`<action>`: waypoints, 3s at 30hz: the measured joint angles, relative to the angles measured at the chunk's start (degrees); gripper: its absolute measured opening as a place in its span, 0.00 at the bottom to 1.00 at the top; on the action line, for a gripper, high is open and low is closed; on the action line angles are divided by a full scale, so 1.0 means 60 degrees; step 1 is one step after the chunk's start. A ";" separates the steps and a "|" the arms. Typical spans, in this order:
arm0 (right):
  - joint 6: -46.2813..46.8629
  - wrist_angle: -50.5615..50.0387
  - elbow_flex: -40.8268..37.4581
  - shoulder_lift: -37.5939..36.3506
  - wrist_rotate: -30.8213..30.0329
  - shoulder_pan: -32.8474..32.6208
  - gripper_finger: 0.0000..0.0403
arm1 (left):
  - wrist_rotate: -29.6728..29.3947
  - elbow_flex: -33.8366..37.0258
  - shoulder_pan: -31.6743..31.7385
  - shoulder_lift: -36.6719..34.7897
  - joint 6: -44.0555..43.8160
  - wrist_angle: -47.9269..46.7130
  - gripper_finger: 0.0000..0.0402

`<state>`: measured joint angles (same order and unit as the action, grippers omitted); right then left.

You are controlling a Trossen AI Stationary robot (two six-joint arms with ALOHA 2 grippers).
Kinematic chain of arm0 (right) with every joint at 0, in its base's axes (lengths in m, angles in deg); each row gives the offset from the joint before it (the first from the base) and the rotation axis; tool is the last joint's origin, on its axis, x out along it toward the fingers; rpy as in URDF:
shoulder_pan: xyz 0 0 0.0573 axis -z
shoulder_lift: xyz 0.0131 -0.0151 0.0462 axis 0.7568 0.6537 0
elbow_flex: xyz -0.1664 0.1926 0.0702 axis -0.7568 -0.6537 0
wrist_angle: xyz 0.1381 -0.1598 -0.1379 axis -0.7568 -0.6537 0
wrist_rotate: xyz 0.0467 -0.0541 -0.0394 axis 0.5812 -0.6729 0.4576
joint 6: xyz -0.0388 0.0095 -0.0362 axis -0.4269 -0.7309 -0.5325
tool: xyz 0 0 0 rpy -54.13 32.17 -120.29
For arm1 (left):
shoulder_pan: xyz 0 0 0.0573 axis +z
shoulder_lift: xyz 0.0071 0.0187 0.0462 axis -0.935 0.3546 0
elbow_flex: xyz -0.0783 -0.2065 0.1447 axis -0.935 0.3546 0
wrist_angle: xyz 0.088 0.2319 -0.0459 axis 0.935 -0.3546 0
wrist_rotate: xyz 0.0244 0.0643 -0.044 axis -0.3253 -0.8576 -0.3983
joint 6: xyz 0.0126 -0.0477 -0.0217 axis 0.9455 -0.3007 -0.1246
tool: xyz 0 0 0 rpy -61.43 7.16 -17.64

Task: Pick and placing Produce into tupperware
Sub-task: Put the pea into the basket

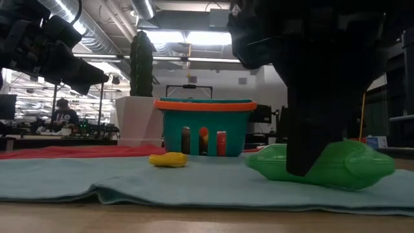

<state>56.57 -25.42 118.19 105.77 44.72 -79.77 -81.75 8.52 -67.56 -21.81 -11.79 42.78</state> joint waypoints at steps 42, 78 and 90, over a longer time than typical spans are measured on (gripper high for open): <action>-0.1807 -0.2861 0.1673 0.0009 0.0696 0.0499 0.29 | 0.0000 0.0000 0.0000 -0.0002 -0.0011 0.0000 0.24; -0.3883 0.2143 -0.4621 -0.5993 -0.1364 0.2080 0.29 | 0.0000 0.0000 0.0000 -0.0001 0.0000 0.0000 0.24; -0.7122 0.9903 -0.8785 -0.7591 -0.1612 0.2427 0.29 | -0.0045 0.0000 0.0004 -0.0003 -0.0007 -0.0007 0.24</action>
<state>13.84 34.00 65.48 60.23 35.05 -65.20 -82.01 8.52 -67.54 -21.83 -11.84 42.74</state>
